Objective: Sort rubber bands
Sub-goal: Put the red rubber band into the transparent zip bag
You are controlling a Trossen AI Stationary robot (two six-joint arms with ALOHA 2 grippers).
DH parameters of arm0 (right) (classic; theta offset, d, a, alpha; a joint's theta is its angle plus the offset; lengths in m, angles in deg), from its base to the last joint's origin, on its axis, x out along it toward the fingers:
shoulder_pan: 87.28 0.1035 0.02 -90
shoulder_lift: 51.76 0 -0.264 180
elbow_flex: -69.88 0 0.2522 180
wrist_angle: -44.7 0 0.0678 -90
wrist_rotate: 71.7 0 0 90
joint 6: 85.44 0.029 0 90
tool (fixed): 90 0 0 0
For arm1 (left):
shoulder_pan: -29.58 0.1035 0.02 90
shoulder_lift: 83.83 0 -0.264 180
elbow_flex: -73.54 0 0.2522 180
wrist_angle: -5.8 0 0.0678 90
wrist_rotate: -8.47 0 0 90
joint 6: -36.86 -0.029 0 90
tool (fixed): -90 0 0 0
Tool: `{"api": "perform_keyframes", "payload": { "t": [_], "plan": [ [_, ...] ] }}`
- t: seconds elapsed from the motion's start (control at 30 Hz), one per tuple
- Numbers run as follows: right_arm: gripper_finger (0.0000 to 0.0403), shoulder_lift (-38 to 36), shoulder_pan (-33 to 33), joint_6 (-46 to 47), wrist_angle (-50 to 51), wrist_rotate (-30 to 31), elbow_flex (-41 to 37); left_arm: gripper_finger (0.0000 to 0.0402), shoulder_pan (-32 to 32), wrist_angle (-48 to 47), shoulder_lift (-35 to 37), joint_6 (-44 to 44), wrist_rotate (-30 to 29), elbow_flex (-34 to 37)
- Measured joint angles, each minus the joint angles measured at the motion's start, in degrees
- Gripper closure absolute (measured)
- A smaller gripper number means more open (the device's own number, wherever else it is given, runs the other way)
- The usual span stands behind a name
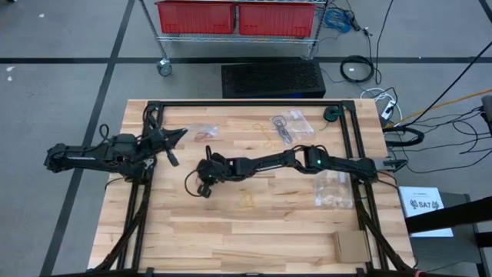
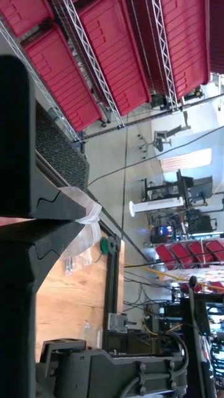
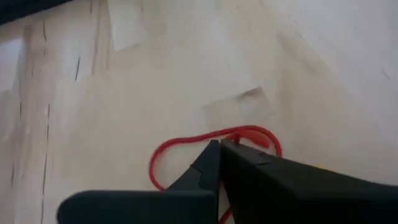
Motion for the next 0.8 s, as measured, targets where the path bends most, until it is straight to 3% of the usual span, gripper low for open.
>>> {"api": "perform_keyframes", "payload": {
  "t": [0.43,0.8],
  "plan": [
    [0.0403,-8.4,2.8,-9.6,3.9,0.8,-0.3,0.0401,0.0,-0.4,0.0,0.0,0.0,0.0],
    [0.0403,-18.6,5.3,-17.9,11.8,10.0,-0.3,0.0401,0.0,-0.1,0.0,0.0,1.8,0.0]
  ]
}}
